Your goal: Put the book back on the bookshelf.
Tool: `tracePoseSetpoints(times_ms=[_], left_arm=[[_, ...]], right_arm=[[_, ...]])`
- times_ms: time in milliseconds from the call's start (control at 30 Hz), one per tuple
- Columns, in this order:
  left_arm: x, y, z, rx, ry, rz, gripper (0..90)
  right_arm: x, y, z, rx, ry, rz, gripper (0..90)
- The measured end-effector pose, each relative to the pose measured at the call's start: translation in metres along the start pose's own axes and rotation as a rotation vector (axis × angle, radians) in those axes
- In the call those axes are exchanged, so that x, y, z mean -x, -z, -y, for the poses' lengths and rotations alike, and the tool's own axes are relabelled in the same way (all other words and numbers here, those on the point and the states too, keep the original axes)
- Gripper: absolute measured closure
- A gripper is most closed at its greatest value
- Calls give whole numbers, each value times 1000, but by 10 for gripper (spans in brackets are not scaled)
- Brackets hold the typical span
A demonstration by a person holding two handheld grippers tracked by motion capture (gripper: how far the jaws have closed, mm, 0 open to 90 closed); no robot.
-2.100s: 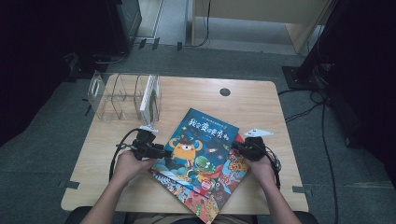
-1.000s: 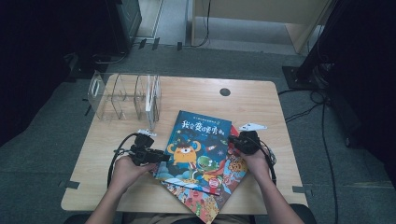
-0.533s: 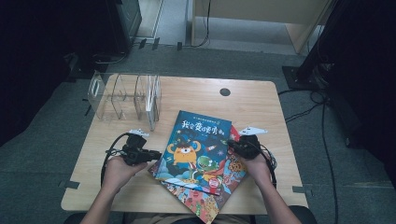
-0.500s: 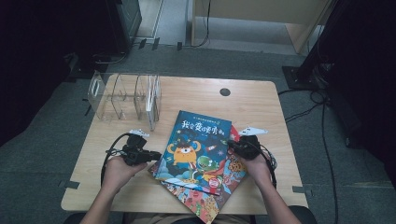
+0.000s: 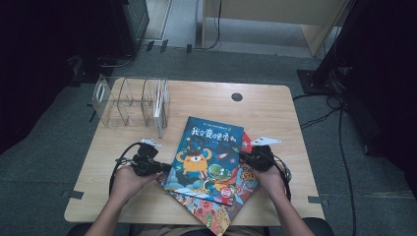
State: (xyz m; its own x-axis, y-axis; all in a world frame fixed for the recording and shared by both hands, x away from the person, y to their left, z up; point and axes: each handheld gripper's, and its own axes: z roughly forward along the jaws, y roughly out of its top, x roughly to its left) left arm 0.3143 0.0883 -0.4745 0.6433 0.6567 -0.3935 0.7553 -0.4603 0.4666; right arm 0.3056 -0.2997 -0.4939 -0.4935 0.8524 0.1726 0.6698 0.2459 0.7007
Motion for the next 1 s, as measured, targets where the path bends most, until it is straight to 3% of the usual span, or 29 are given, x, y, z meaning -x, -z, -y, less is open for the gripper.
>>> tracePoseSetpoints(times_ms=[200, 1000], left_arm=[[8, -6, -2, 2, -12, -14, 900], [30, -22, -5, 0, -38, 66, 900]], right_arm=[[1, -2, -1, 13, -3, 21, 900], [8, -4, -4, 8, -38, 90, 900]])
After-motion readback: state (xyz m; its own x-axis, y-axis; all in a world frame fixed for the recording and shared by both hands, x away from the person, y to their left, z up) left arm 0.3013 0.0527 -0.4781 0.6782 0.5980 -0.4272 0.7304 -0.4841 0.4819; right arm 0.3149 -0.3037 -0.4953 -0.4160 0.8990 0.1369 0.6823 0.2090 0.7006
